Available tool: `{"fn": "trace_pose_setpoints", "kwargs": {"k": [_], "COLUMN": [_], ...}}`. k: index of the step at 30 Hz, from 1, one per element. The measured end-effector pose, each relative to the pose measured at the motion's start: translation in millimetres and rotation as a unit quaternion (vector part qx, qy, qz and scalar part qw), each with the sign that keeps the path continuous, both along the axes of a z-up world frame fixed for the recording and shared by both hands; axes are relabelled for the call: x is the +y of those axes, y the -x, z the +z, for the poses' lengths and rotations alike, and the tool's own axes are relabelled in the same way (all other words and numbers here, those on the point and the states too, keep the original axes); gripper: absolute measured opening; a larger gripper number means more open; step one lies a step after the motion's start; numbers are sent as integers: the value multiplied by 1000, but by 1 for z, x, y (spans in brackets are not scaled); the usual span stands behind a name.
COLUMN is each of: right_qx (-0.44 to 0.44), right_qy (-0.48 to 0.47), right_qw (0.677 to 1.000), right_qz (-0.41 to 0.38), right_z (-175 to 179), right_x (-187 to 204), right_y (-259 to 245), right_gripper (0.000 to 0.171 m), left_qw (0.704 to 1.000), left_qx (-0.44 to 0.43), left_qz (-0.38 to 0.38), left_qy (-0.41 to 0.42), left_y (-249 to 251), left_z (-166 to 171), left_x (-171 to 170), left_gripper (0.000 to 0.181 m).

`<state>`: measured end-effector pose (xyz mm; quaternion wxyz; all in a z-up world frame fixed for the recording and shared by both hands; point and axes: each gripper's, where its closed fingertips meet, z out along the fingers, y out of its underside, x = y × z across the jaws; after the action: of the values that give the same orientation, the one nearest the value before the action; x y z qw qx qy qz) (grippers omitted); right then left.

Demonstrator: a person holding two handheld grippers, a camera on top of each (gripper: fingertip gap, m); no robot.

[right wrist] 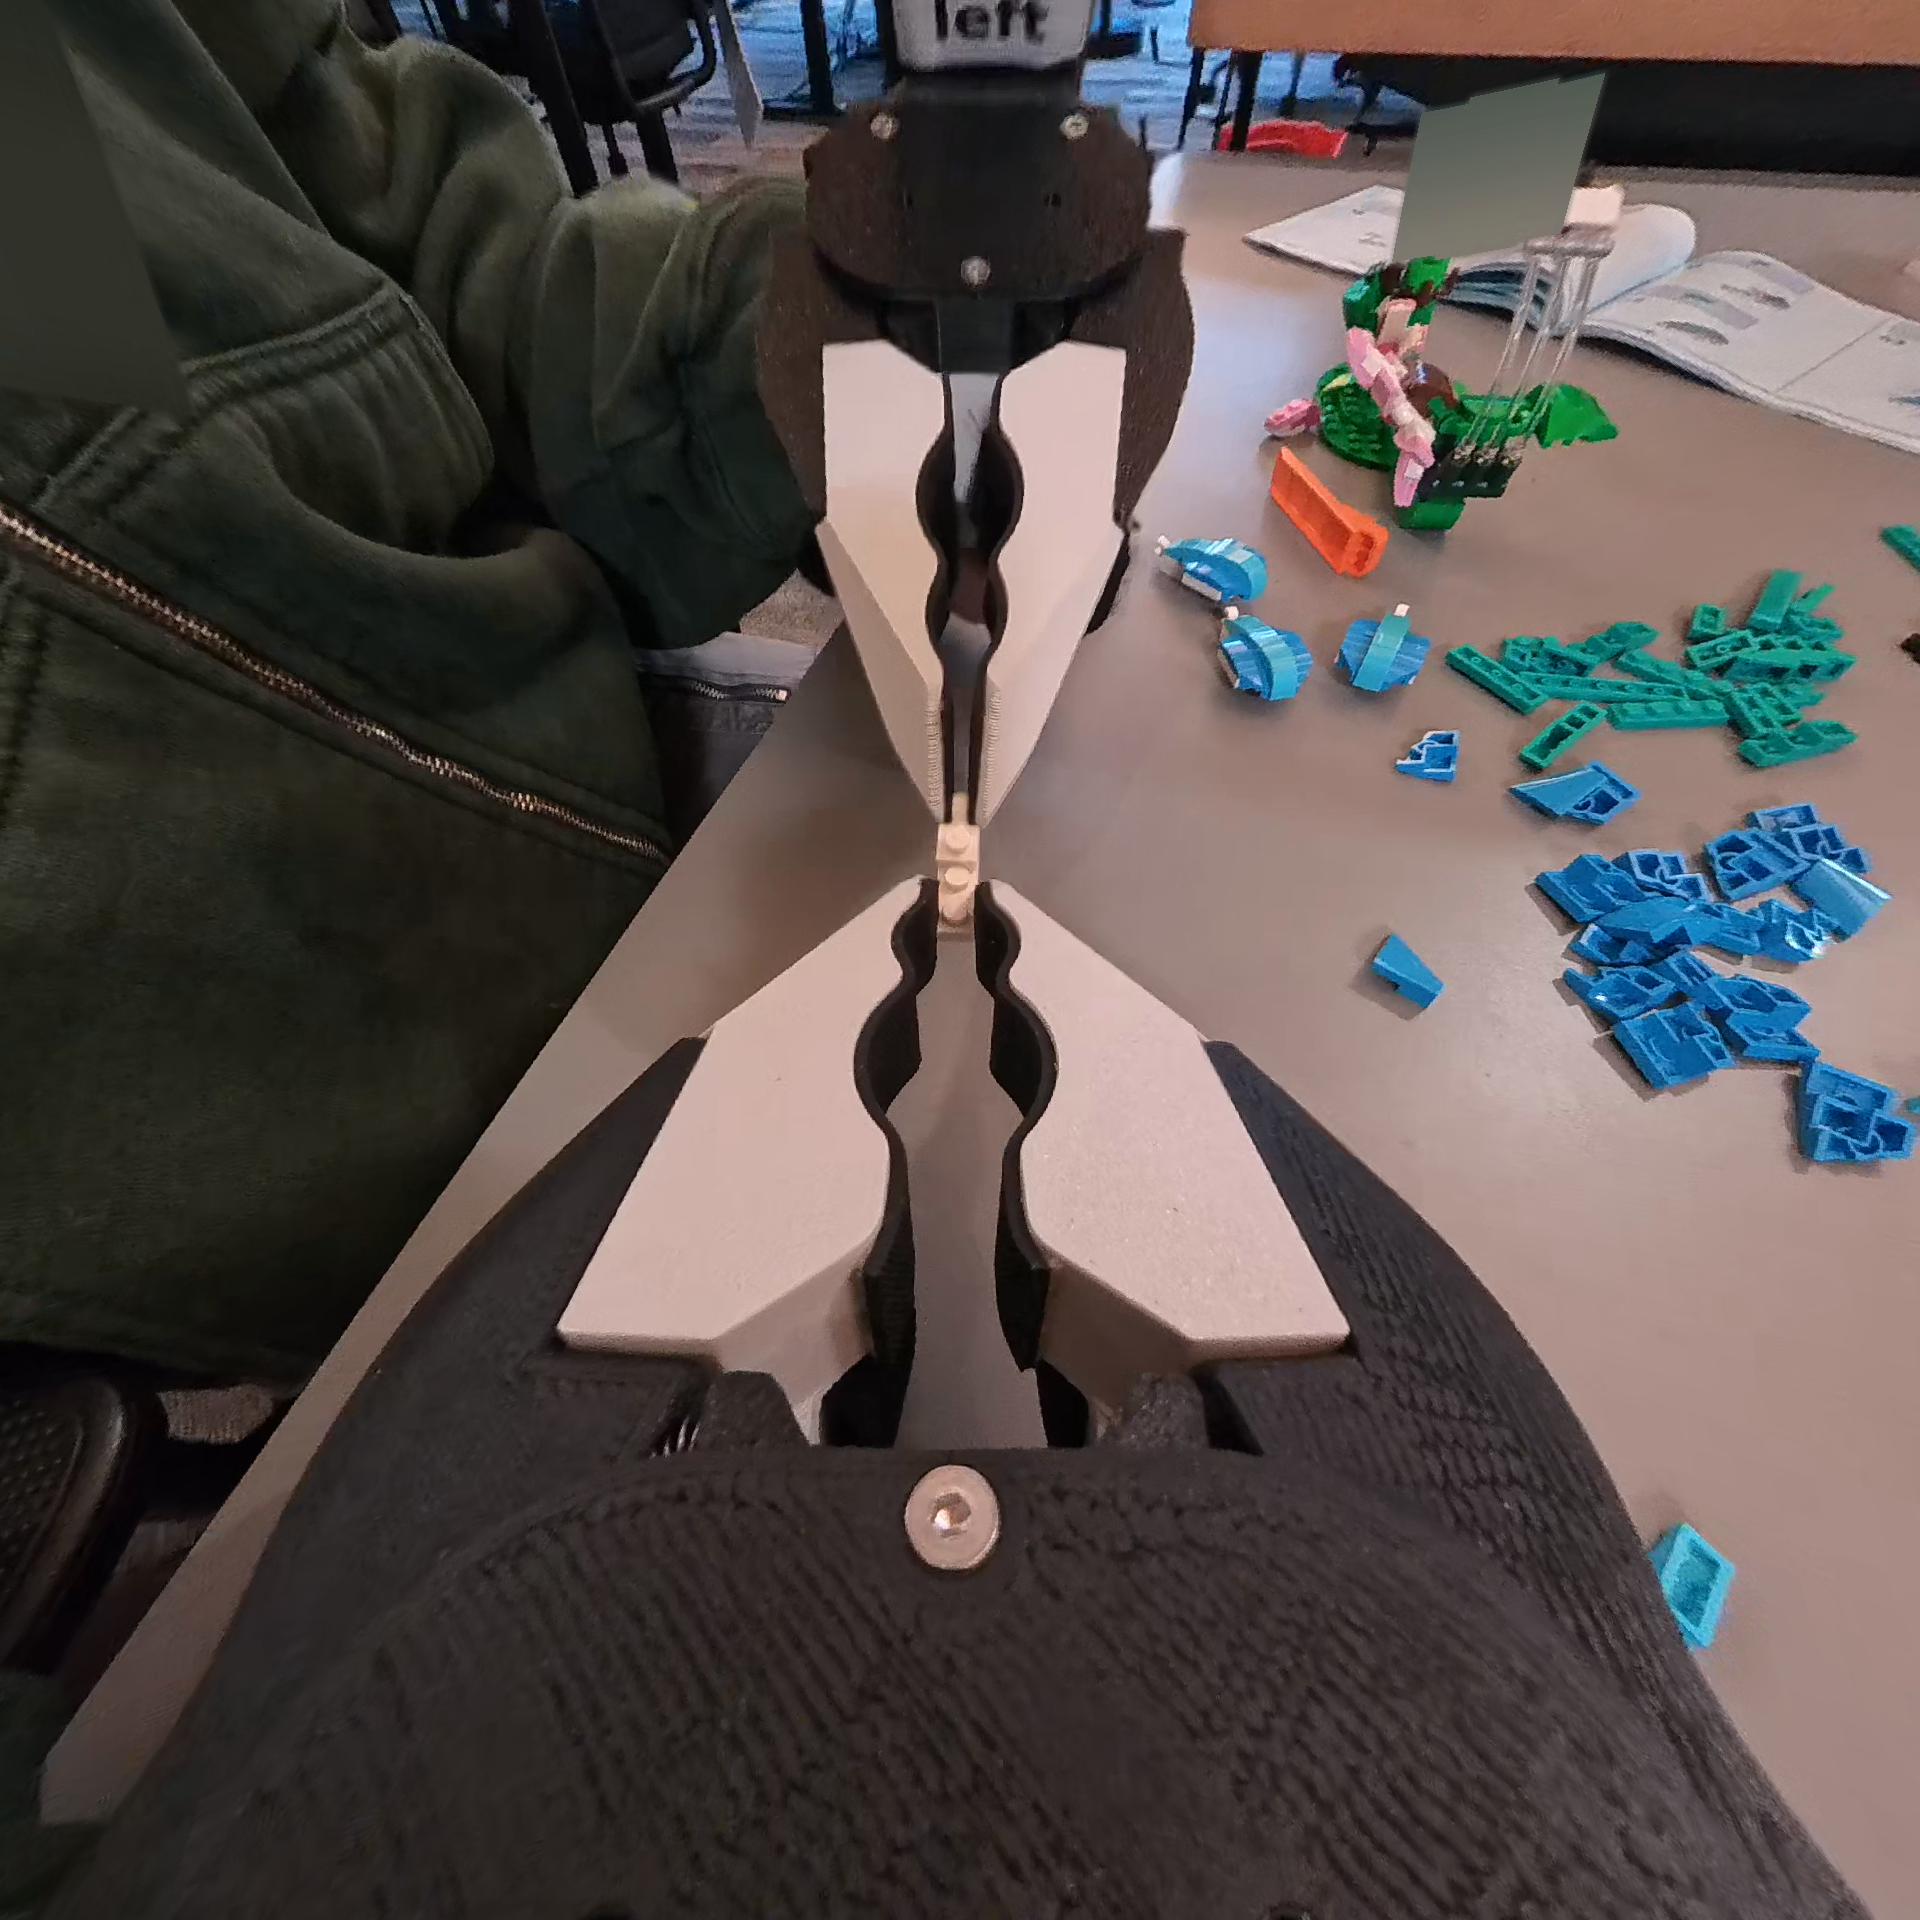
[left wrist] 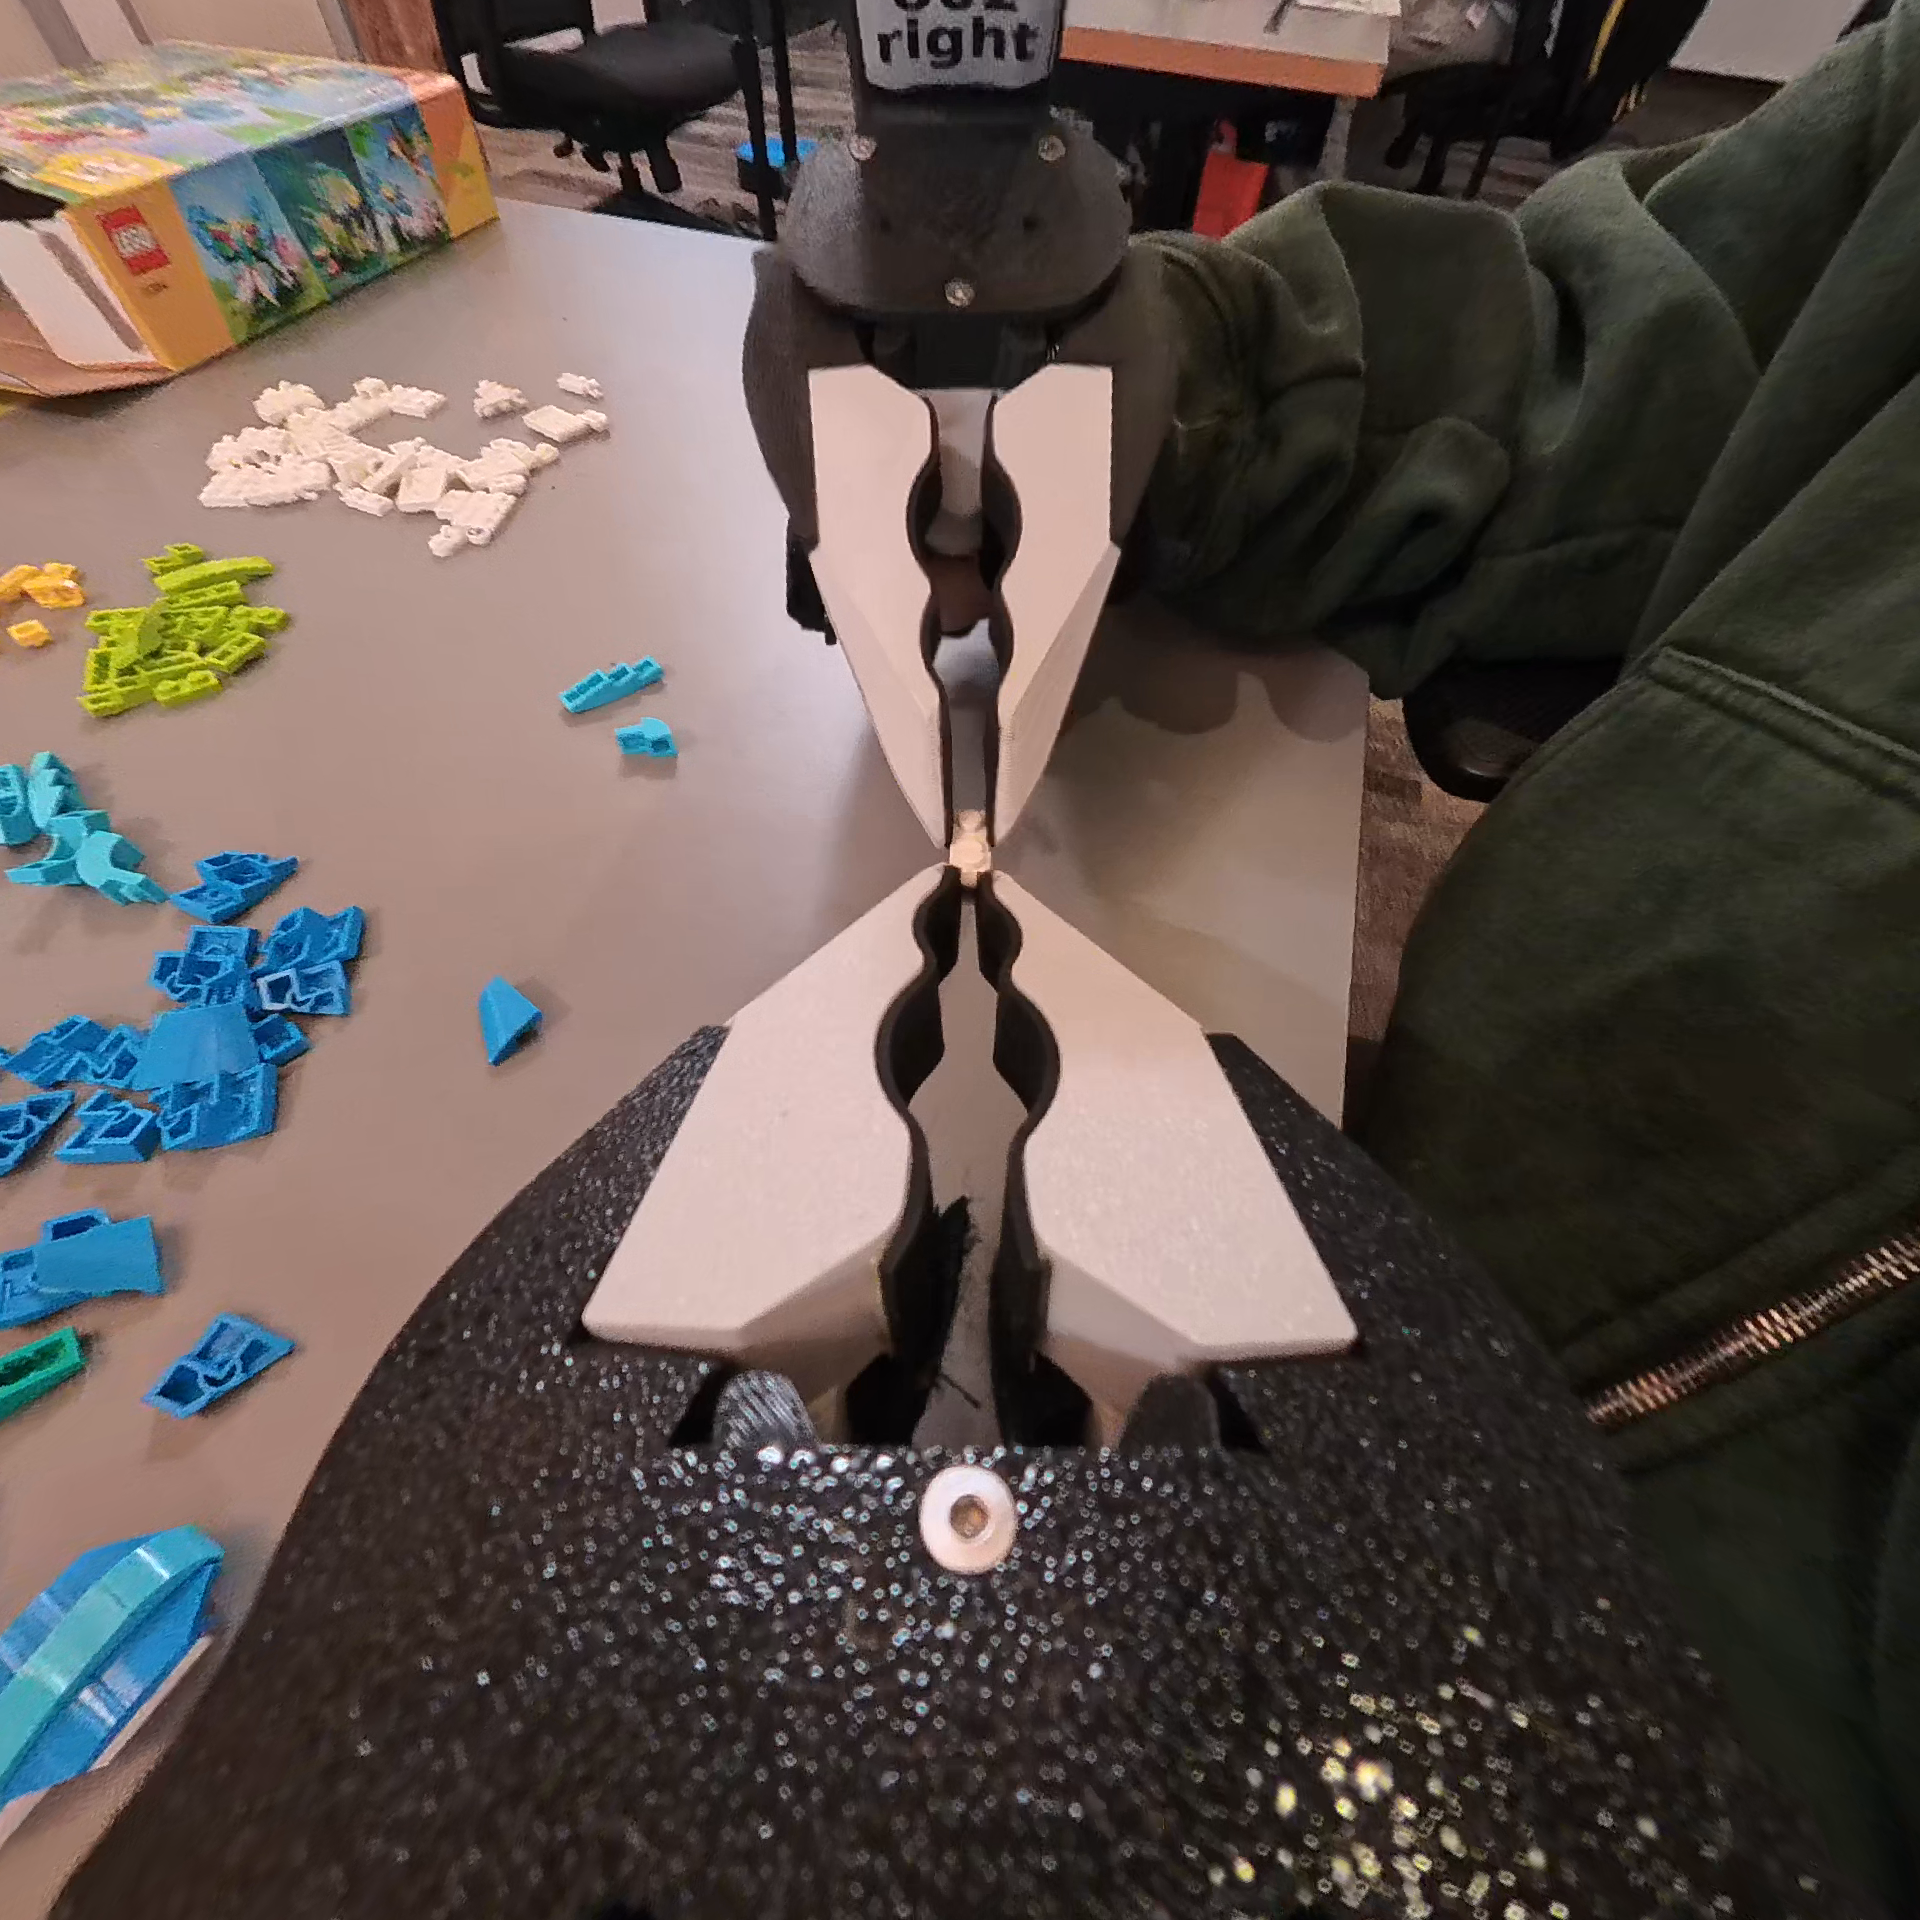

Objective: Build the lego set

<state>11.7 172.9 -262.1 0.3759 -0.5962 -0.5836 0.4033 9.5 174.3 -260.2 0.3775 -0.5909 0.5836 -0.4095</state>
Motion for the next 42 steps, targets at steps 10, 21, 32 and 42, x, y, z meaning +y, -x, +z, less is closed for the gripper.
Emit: {"fn": "trace_pose_setpoints", "kwargs": {"k": [10, 21, 32, 42], "right_qx": [50, 48, 113, 153], "right_qy": [-3, -25, 2, 11], "right_qw": [999, 998, 993, 988], "right_qz": [-12, -13, -17, -24], "right_z": [18, 18, 39, 54], "right_x": [4, 3, 5, 8], "right_y": [0, 2, 0, -5], "right_gripper": [5, 5, 5, 0], "left_qw": [998, 1000, 997, 996], "left_qx": [-51, -9, -65, -79], "left_qz": [19, 19, 30, 40], "left_qy": [0, -10, -12, 0], "left_y": [0, 2, 1, -2], "left_z": [19, 17, 36, 34], "left_x": [5, 4, 5, 6], "left_gripper": [1, 1, 1, 1]}}
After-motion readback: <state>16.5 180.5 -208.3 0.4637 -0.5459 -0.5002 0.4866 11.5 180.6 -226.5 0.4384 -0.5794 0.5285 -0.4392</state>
